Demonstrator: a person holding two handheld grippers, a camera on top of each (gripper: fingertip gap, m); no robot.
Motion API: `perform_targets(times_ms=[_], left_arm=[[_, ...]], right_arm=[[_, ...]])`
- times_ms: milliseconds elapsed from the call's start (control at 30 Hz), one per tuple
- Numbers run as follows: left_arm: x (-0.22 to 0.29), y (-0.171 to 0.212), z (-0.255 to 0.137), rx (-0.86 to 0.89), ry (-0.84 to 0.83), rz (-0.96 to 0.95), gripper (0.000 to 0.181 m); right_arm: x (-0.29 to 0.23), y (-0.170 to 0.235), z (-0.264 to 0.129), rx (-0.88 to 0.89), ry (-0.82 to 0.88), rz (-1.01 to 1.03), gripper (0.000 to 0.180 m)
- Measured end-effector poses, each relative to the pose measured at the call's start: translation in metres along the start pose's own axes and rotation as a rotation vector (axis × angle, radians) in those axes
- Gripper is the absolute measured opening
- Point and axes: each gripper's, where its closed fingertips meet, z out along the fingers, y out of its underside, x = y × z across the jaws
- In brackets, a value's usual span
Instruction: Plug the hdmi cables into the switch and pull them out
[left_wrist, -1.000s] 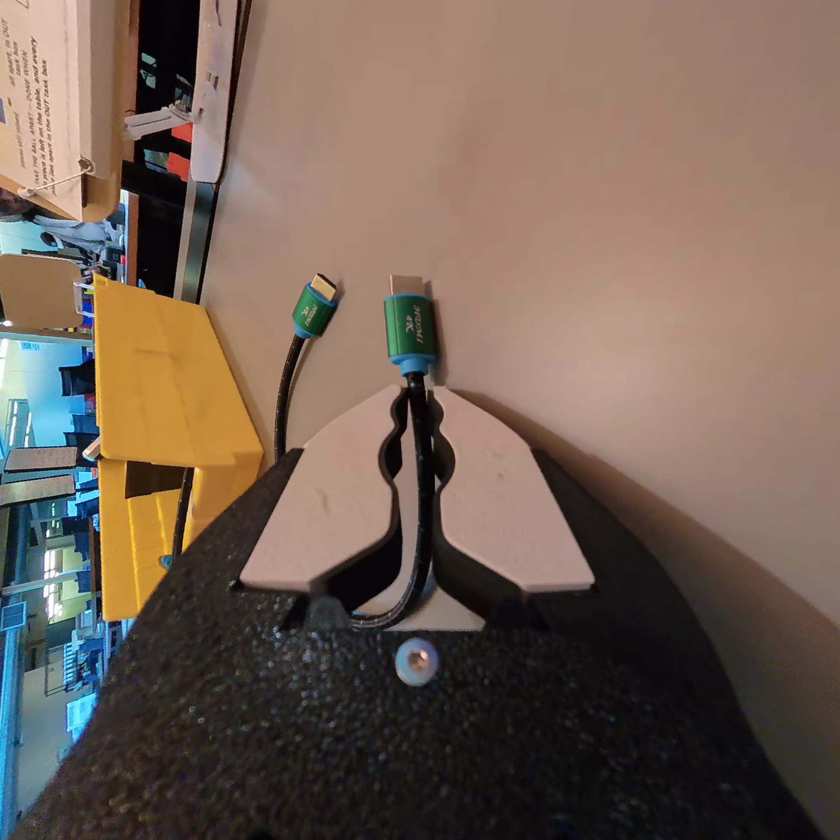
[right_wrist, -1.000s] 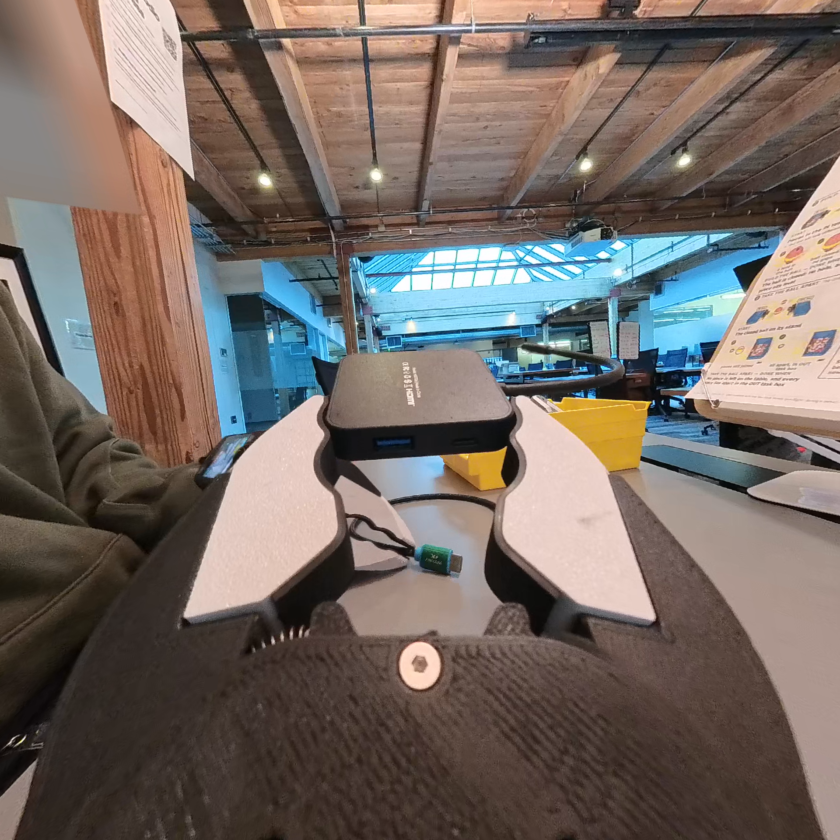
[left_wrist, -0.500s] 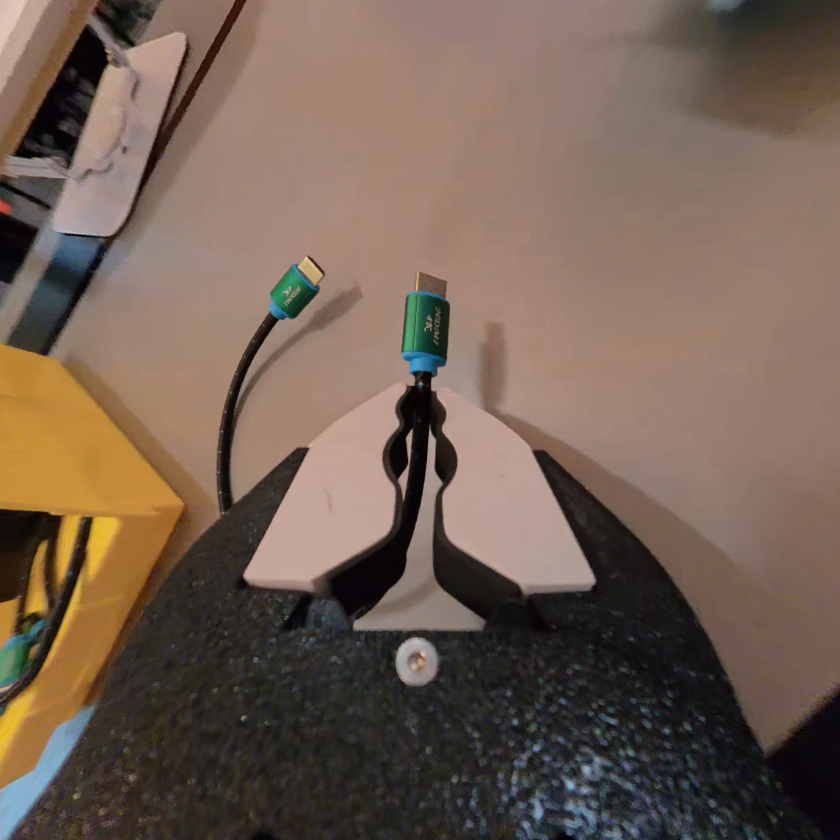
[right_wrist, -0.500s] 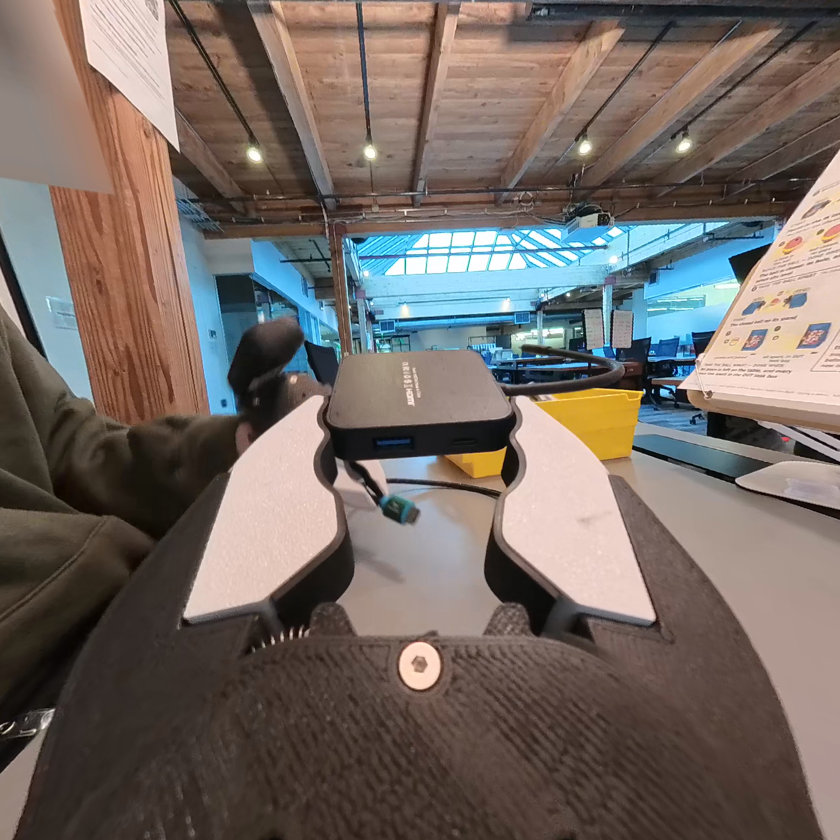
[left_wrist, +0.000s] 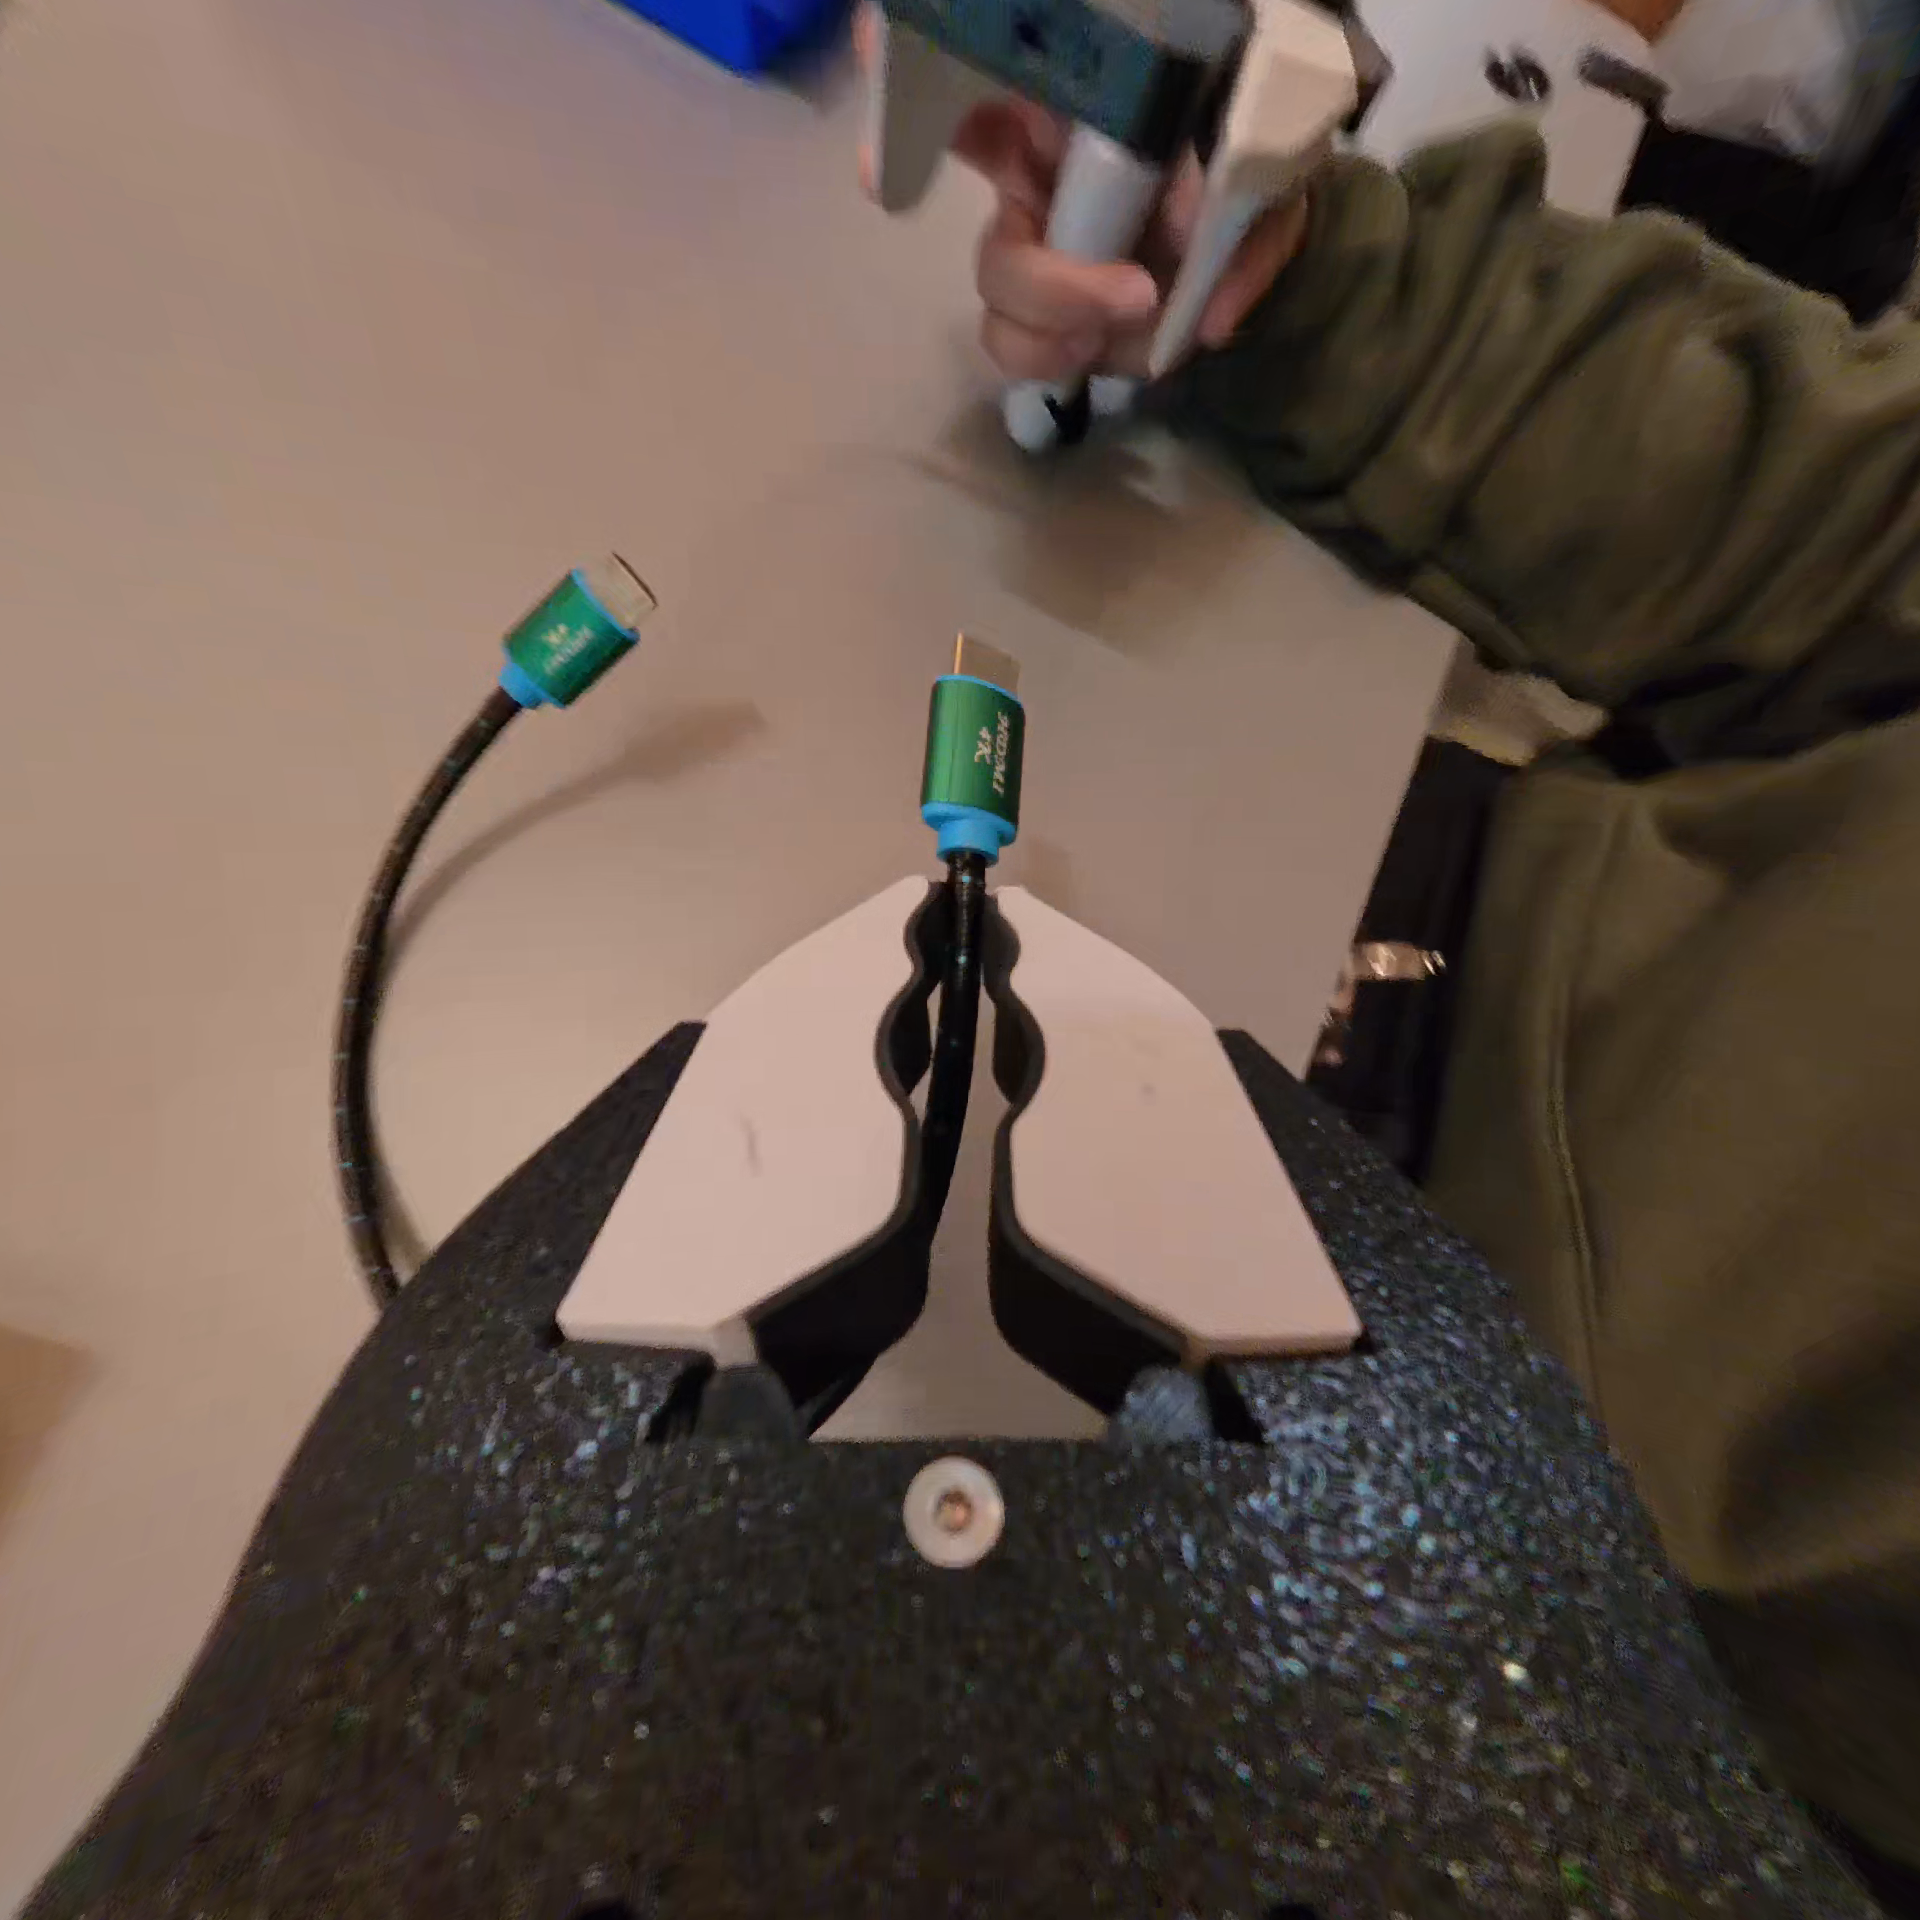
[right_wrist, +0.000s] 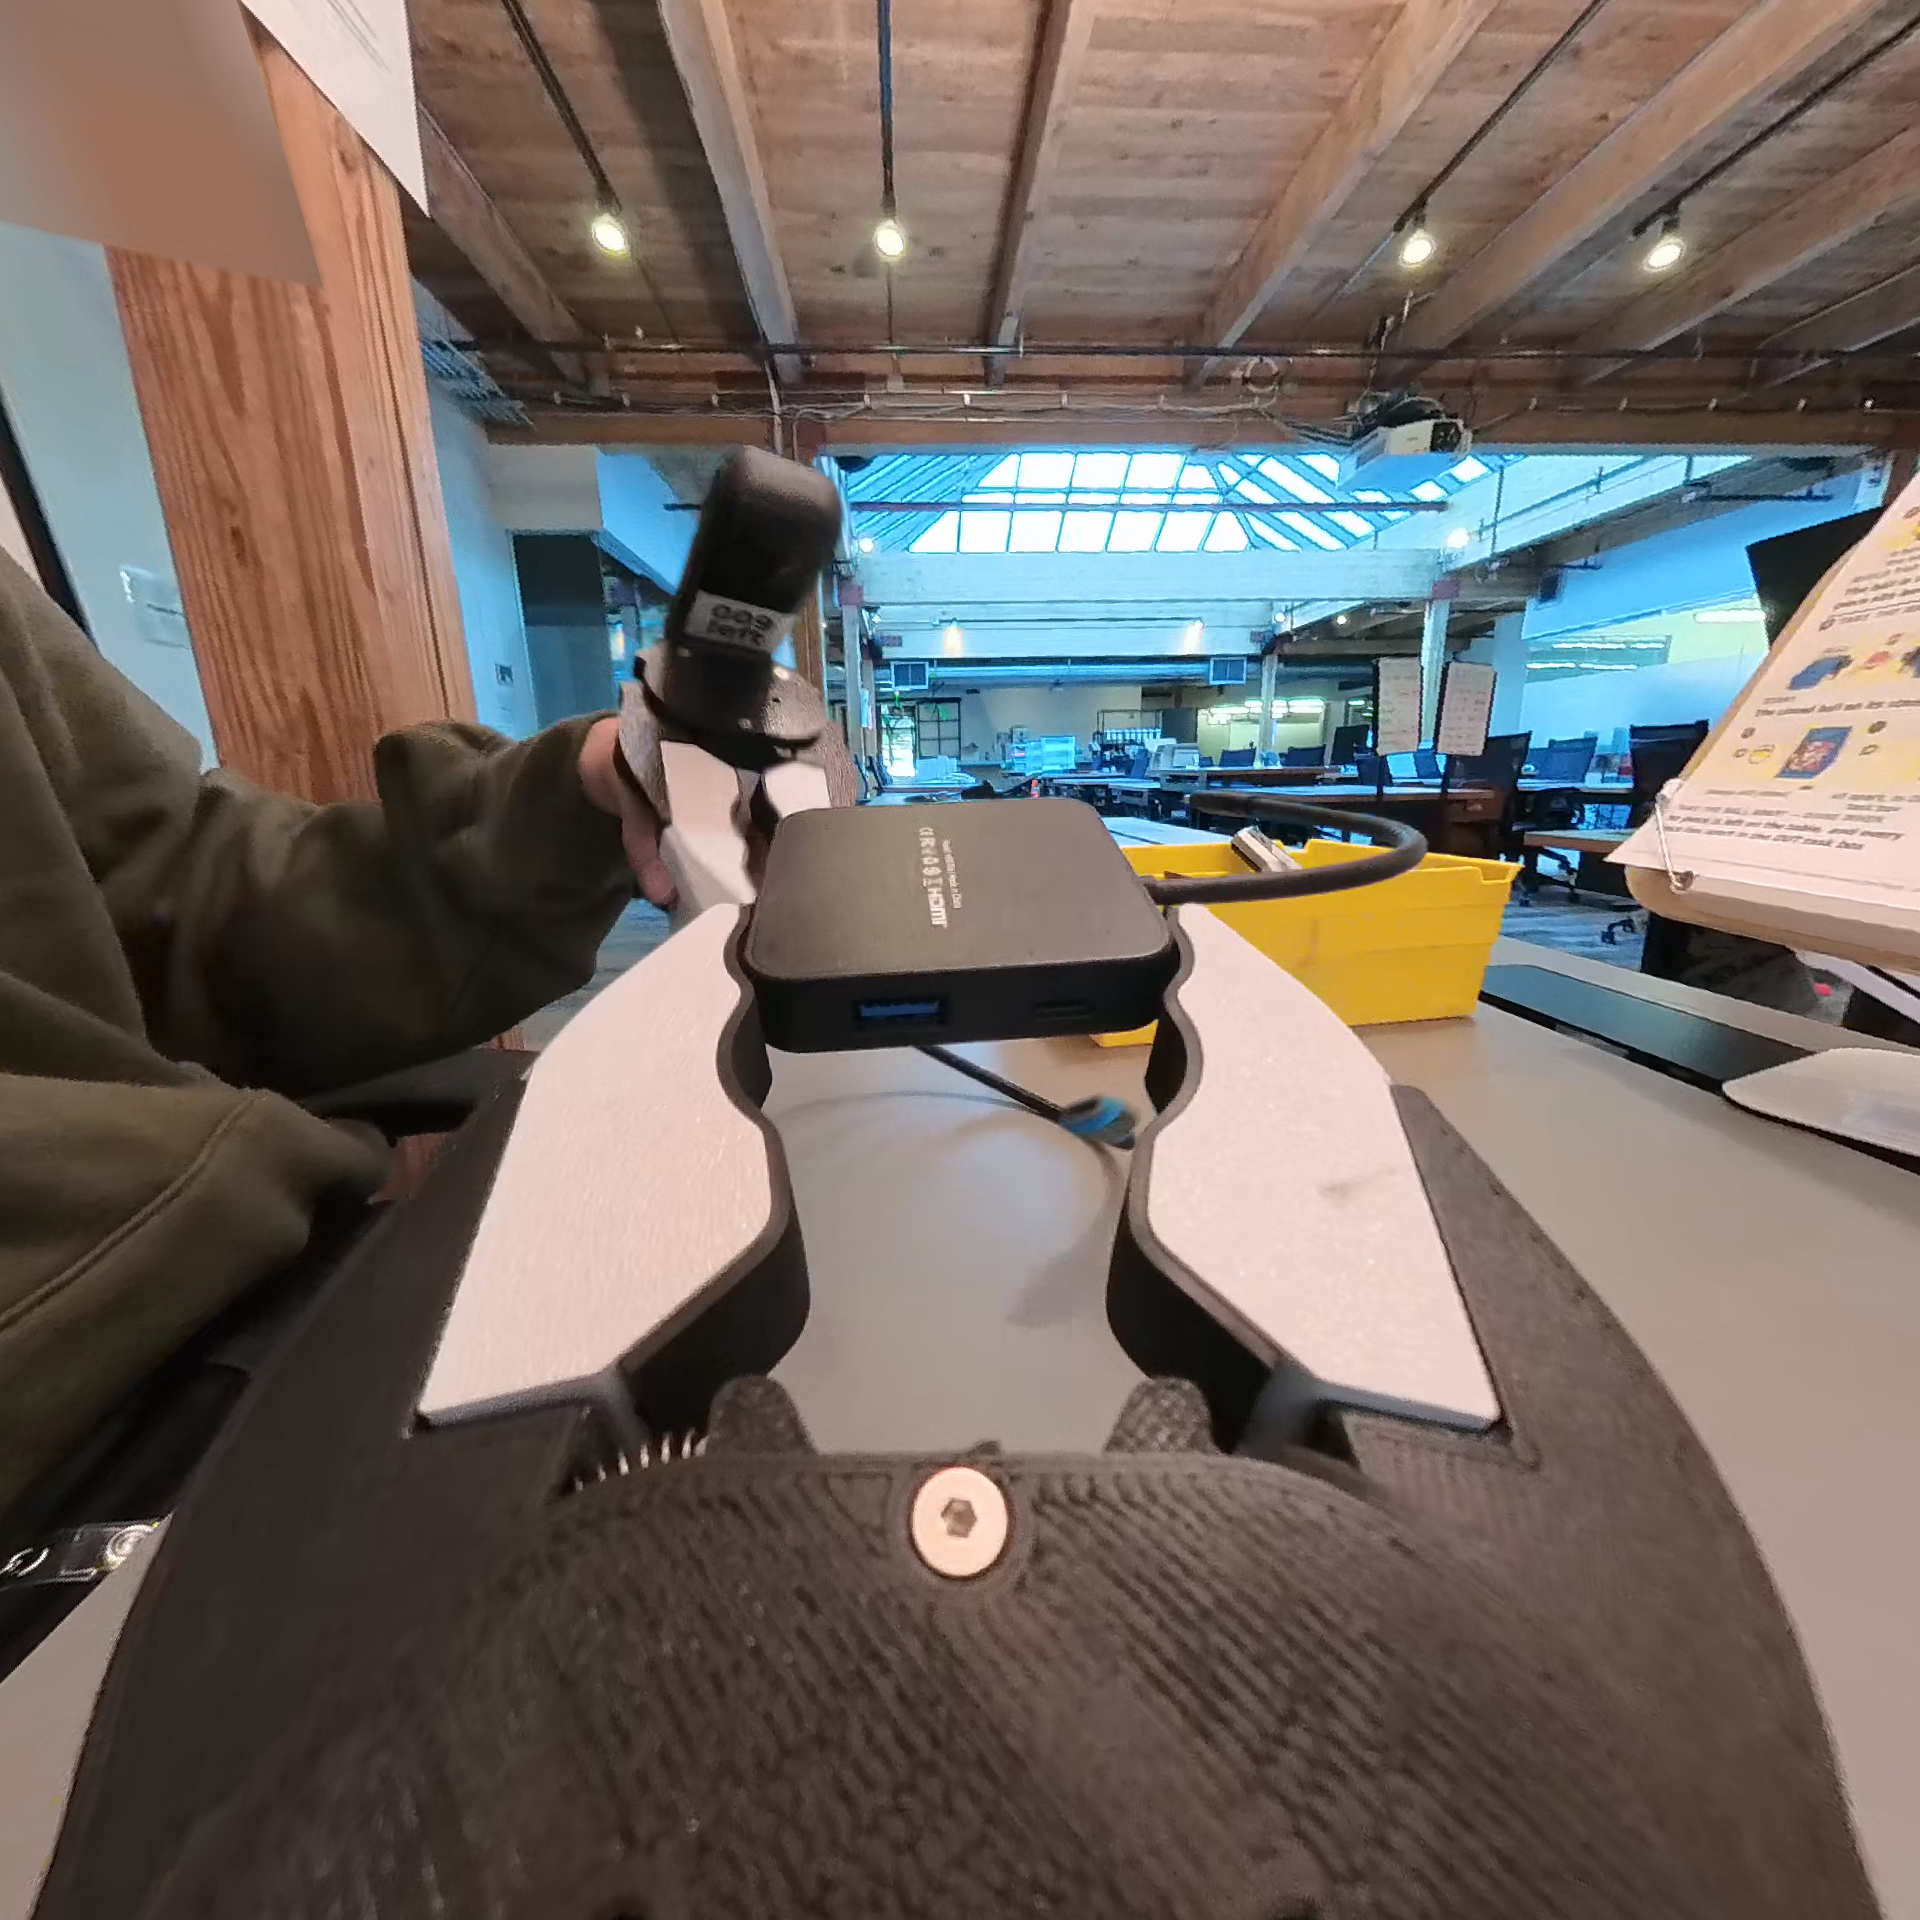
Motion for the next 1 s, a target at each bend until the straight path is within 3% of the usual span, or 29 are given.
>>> perform_targets(times_ms=[33,233,500,733,1000], left_arm=[[0.002,0.008,0.005,-0.056,0.047,-0.003,0.006],[-0.027,0.047,0.043,-0.221,-0.062,0.18,0.006],[-0.035,0.063,0.061,-0.167,-0.257,0.404,0.008],[-0.03,0.045,0.067,-0.101,-0.54,0.686,0.028],[-0.04,0.042,0.07,-0.12,-0.649,0.664,0.018]], right_arm=[[0.001,0.0,0.0,0.003,0.004,0.002,0.072],[0.003,-0.001,-0.002,0.005,0.023,-0.005,0.073],[0.003,-0.001,-0.001,0.001,0.021,0.0,0.073],[0.003,-0.001,-0.002,0.003,0.021,0.001,0.072],[0.003,-0.001,-0.002,0.004,0.019,0.003,0.072]])
